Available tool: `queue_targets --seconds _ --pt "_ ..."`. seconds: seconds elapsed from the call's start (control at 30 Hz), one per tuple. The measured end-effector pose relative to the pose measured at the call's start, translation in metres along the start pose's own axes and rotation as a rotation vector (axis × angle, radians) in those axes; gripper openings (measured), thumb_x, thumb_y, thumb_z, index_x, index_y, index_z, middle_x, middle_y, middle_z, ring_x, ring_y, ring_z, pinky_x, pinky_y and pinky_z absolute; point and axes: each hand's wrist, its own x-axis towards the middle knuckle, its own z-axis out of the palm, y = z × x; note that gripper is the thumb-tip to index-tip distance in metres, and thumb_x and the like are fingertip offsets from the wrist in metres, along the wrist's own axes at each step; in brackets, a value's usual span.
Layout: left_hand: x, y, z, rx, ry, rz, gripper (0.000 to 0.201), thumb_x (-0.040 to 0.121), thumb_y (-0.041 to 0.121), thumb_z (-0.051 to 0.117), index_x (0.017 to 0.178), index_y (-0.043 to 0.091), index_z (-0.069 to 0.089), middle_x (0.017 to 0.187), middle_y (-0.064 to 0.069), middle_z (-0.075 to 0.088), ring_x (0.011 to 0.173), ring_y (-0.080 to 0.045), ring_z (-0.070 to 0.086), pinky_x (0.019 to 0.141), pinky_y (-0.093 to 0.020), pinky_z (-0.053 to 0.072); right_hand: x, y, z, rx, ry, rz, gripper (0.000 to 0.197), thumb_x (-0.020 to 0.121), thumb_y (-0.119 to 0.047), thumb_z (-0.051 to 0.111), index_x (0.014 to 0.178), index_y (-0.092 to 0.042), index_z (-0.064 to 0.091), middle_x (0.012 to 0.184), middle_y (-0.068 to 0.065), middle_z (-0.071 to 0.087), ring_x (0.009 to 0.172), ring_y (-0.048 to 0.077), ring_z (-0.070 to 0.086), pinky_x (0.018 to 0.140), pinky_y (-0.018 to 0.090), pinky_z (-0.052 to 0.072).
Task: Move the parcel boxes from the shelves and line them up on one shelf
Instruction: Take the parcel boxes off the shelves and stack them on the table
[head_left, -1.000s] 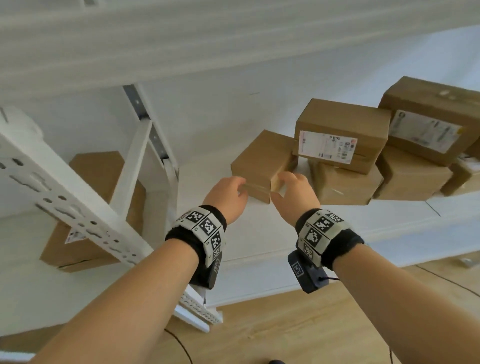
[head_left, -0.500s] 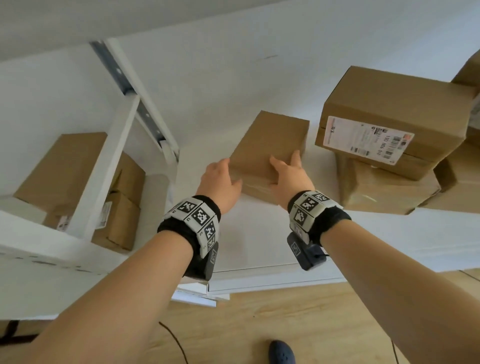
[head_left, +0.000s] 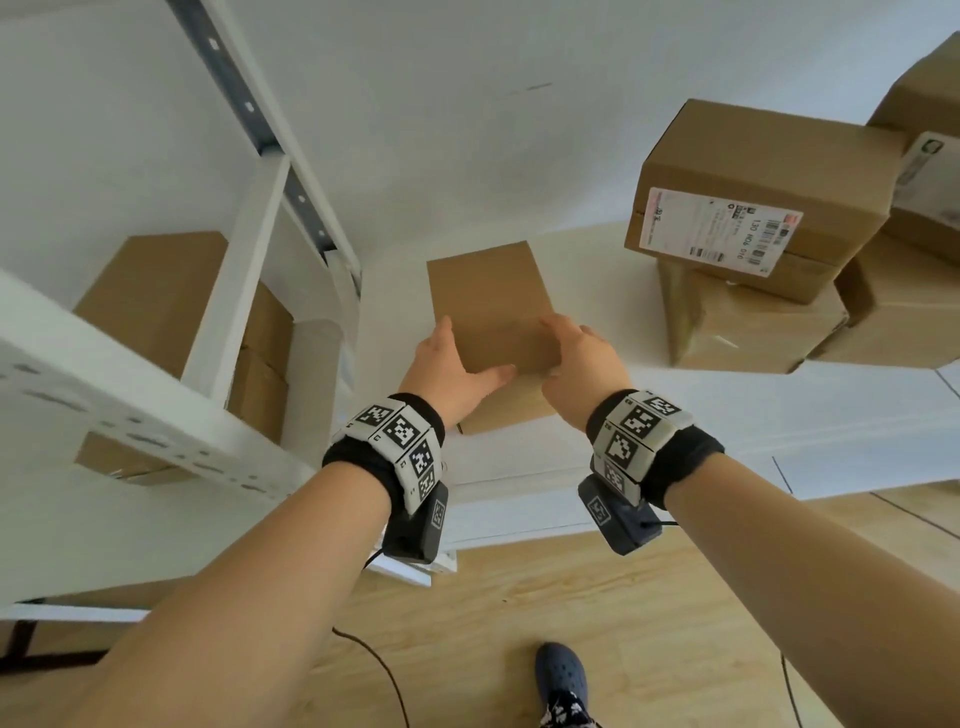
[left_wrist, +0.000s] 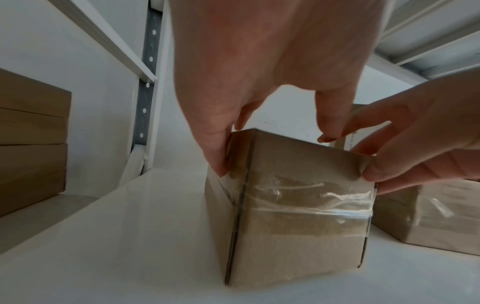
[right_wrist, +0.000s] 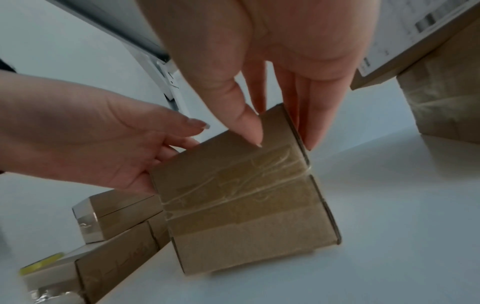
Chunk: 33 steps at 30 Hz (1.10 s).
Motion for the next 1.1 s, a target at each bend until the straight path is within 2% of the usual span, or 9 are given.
queue_targets --seconds 0.1,0.2,0.27,0.5,0.6,0.67,0.77,0.87,1.1 --pt "-0.033 -0.006 -0.005 0.040 -0.034 0.083 0.114 0.063 0.053 0.078 0.149 0.017 0.013 0.147 -0.008 0.032 0.132 -0.024 0.038 0.105 -0.033 0.036 -0.030 -0.010 0.003 0.003 0.050 0.007 0.065 0.081 0.001 0.048 0.140 -0.018 0.032 0.123 0.013 0.046 0.100 0.029 0.054 0.083 0.032 0.046" --pt "-0.071 -0.015 -0.013 0.109 -0.013 0.133 0.104 0.071 0.038 0.079 0.149 0.015 0.014 0.147 -0.011 0.032 0.133 -0.024 0.036 0.106 -0.034 0.035 -0.067 -0.024 0.006 0.013 0.093 0.011 0.061 0.081 -0.004 0.050 0.139 -0.017 0.033 0.125 0.013 0.041 0.087 0.025 0.050 0.076 0.028 0.043" --pt "-0.098 -0.023 -0.021 0.102 -0.010 0.159 0.100 0.073 0.036 0.078 0.149 0.015 0.015 0.147 -0.010 0.034 0.132 -0.024 0.038 0.105 -0.034 0.036 -0.095 -0.034 0.009 0.005 0.122 0.006 0.060 0.082 -0.008 0.051 0.138 -0.017 0.033 0.126 0.014 0.039 0.082 0.023 0.047 0.074 0.029 0.043" --pt "-0.197 -0.048 -0.057 0.083 -0.029 0.215 0.094 0.075 0.032 0.077 0.148 0.014 0.020 0.146 -0.006 0.037 0.130 -0.022 0.040 0.100 -0.029 0.035 -0.196 -0.073 0.023 -0.077 0.135 -0.003 0.053 0.083 -0.017 0.054 0.132 -0.017 0.035 0.118 0.012 0.042 0.083 0.026 0.052 0.070 0.032 0.046" --pt "-0.235 -0.062 -0.076 0.070 -0.036 0.207 0.088 0.075 0.031 0.077 0.145 0.015 0.026 0.141 -0.004 0.042 0.124 -0.020 0.044 0.090 -0.024 0.035 -0.232 -0.091 0.030 -0.130 0.117 -0.005 0.047 0.082 -0.024 0.054 0.126 -0.017 0.040 0.113 0.009 0.046 0.086 0.025 0.055 0.075 0.036 0.052" --pt "-0.258 -0.073 -0.088 0.080 -0.045 0.202 0.081 0.076 0.031 0.076 0.142 0.015 0.032 0.137 -0.003 0.046 0.120 -0.019 0.046 0.086 -0.023 0.036 -0.253 -0.105 0.036 -0.163 0.102 -0.022 0.039 0.081 -0.025 0.055 0.118 -0.016 0.046 0.103 0.007 0.051 0.082 0.023 0.056 0.071 0.035 0.054" --pt "-0.287 -0.093 -0.106 0.117 -0.048 0.179 0.076 0.075 0.032 0.076 0.138 0.015 0.037 0.134 -0.003 0.048 0.118 -0.020 0.048 0.091 -0.027 0.040 -0.279 -0.127 0.048 -0.216 0.055 -0.055 0.031 0.080 -0.026 0.055 0.109 -0.015 0.051 0.093 0.004 0.055 0.080 0.021 0.056 0.070 0.033 0.054" --pt "-0.312 -0.114 -0.126 0.133 -0.032 0.139 0.076 0.074 0.034 0.076 0.137 0.015 0.038 0.131 -0.005 0.050 0.114 -0.021 0.051 0.095 -0.034 0.045 -0.297 -0.151 0.063 -0.250 -0.011 -0.098 0.032 0.080 -0.027 0.054 0.109 -0.016 0.052 0.093 0.003 0.055 0.082 0.020 0.056 0.073 0.034 0.054" --pt "-0.361 -0.184 -0.180 0.123 0.134 0.013 0.079 0.071 0.034 0.079 0.137 0.015 0.039 0.133 -0.005 0.048 0.116 -0.022 0.050 0.093 -0.032 0.044 -0.327 -0.219 0.117 -0.231 -0.120 -0.289 0.037 0.080 -0.028 0.057 0.114 -0.014 0.055 0.099 0.005 0.059 0.088 0.022 0.058 0.079 0.036 0.054"
